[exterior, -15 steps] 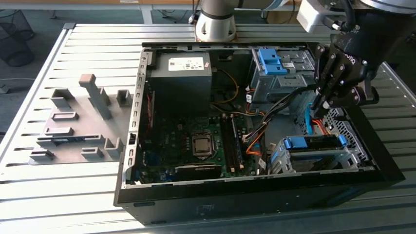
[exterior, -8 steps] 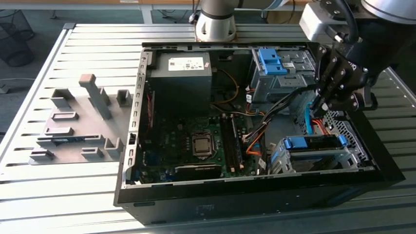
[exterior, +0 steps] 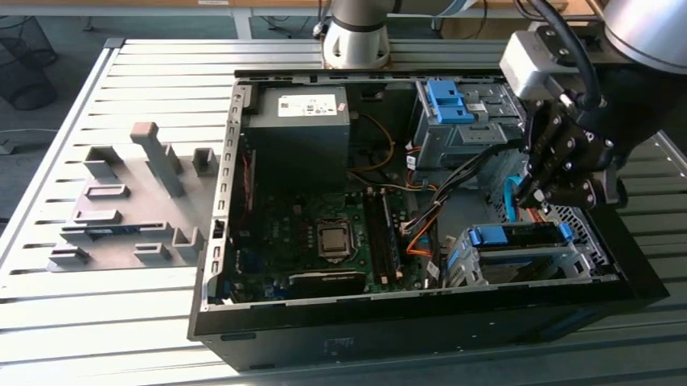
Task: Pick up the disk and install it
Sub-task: 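Insert the second disk wire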
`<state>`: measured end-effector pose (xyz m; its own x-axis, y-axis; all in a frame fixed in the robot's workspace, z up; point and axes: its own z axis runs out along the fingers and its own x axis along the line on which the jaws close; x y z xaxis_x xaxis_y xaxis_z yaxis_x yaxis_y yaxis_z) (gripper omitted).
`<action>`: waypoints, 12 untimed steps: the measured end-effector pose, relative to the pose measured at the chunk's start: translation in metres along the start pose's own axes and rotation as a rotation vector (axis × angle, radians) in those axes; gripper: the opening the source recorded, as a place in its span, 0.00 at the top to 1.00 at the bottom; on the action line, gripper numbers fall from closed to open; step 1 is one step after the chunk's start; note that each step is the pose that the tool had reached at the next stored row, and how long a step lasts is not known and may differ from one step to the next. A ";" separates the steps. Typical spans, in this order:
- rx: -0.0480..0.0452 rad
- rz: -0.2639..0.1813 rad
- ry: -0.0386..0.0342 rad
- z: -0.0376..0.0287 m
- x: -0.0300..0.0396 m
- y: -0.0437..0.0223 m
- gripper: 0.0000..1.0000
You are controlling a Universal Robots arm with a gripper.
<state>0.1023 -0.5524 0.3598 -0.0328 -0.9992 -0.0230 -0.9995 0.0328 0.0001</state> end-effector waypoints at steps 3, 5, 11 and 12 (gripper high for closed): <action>0.0001 0.000 -0.0023 0.0041 0.0066 -0.0002 0.84; 0.0003 0.000 -0.0028 0.0064 0.0095 -0.0003 0.84; 0.0023 0.000 -0.0031 0.0084 0.0098 -0.0004 0.84; 0.0026 0.000 -0.0032 0.0094 0.0099 -0.0004 0.84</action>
<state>0.1024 -0.5621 0.3501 -0.0327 -0.9991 -0.0262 -0.9995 0.0327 -0.0025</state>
